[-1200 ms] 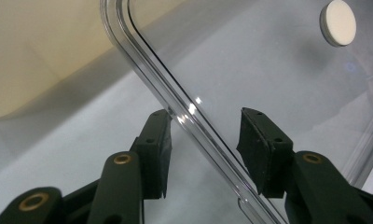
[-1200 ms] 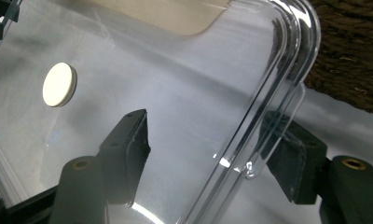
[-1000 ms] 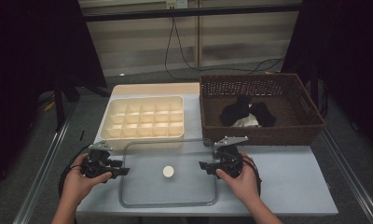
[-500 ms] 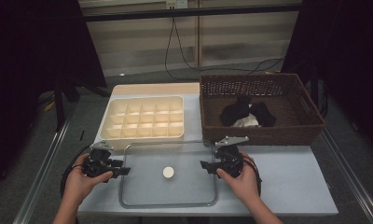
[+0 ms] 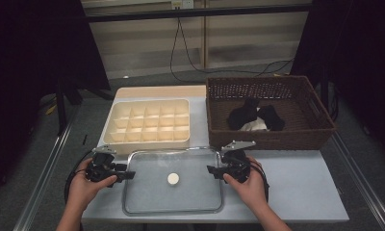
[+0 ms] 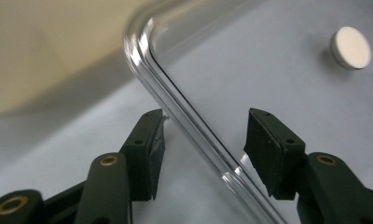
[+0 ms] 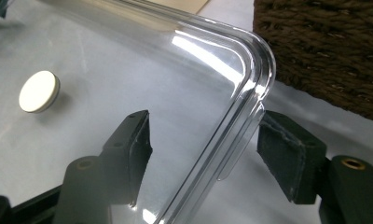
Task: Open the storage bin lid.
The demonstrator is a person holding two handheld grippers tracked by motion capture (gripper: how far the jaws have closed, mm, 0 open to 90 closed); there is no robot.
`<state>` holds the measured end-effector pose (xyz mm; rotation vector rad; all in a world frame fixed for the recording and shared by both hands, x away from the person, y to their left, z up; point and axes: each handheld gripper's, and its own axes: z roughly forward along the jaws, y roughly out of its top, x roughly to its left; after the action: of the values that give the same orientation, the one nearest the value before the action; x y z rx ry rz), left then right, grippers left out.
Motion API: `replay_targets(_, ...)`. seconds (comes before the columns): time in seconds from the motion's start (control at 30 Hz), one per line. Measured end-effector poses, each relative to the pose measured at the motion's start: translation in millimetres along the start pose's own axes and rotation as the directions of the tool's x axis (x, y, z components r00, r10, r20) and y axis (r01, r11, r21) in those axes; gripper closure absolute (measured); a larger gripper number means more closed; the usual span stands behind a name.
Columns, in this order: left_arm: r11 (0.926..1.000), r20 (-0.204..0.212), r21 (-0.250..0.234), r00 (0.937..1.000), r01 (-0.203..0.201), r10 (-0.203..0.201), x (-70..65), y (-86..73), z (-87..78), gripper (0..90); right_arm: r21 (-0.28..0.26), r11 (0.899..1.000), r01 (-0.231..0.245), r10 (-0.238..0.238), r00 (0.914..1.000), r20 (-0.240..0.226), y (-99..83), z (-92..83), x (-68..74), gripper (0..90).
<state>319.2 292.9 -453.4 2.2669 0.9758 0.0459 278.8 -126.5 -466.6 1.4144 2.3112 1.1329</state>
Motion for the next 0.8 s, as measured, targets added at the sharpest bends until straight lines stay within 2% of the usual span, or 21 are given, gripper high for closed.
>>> replay_targets(0.1, 0.9999, 0.011, -0.012, 0.9999, 0.009, -0.009, 1.3, -0.6, 0.7, 46.7, -0.001, 1.000, 0.005, -0.005, 1.0000, 0.003, -0.9, 1.2, 0.2, 34.9)
replay_targets(0.13, 0.9999, 0.002, -0.010, 1.0000, 0.001, -0.001, 1.9, -0.8, 1.0, 46.7, -0.008, 1.000, 0.000, 0.000, 1.0000, -0.007, -0.6, 0.6, 0.4, 35.2)
replay_targets(0.3, 0.9998, 0.002, -0.018, 1.0000, -0.004, 0.004, 0.9, -0.1, 1.5, 44.9, -0.033, 0.999, 0.007, -0.007, 1.0000, -0.003, 2.8, -3.2, 1.3, 32.3)
replay_targets(0.5, 0.9989, 0.017, -0.043, 0.9997, -0.018, 0.019, -4.6, 4.5, 0.7, 40.9, -0.022, 1.000, 0.002, -0.003, 0.9998, -0.022, 3.8, -5.1, -0.9, 26.1)
replay_targets(0.7, 0.9988, 0.037, -0.030, 0.9985, -0.039, 0.040, -9.6, 10.6, 4.6, 37.0, -0.013, 1.000, 0.014, -0.015, 0.9992, -0.037, 4.0, -8.3, -3.3, 21.5)
replay_targets(0.8, 0.9982, 0.038, -0.039, 0.9982, -0.045, 0.046, -10.9, 12.1, 5.3, 36.9, -0.012, 1.000, 0.016, -0.017, 0.9991, -0.039, 3.9, -9.7, -3.9, 21.1)
